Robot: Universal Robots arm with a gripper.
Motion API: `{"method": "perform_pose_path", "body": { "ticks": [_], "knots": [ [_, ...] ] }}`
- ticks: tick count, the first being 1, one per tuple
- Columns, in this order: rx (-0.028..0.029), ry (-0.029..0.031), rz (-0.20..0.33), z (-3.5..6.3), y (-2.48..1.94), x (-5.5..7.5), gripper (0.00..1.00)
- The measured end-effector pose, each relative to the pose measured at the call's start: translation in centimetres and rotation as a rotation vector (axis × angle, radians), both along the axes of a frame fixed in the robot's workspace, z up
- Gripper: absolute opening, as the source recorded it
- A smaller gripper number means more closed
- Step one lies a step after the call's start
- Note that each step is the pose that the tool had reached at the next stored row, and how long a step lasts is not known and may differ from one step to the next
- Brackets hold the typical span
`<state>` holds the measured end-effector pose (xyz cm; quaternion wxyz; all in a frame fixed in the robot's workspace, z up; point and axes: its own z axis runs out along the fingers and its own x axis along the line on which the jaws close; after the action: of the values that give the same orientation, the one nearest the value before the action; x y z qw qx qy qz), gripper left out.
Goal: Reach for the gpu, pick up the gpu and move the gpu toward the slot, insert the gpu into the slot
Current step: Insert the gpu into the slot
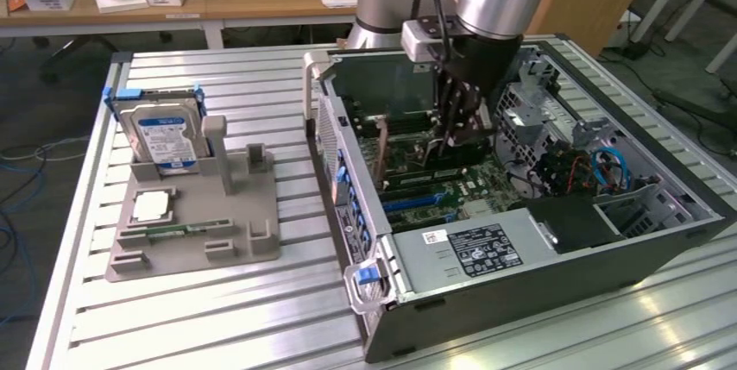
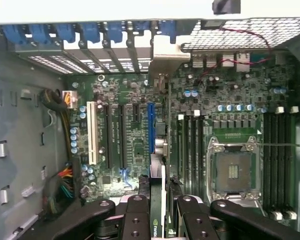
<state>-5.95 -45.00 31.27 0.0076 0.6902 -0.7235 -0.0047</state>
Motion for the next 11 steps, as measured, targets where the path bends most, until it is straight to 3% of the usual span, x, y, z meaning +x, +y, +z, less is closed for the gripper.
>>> {"method": "perform_pose_path", "body": {
  "ticks": [3, 5, 8, 11],
  "knots": [
    [0.0001, -0.0001, 0.0, -0.12, -0.66, -0.1, 0.26],
    [0.0002, -0.0031, 0.0, -0.32, -0.71, -0.3, 0.26],
    [-0.0001, -0.0152, 0.0, -0.49, -0.72, -0.7, 0.26],
    [0.0, -0.0168, 0.0, -0.59, -0.73, -1.2, 0.26]
  ]
}}
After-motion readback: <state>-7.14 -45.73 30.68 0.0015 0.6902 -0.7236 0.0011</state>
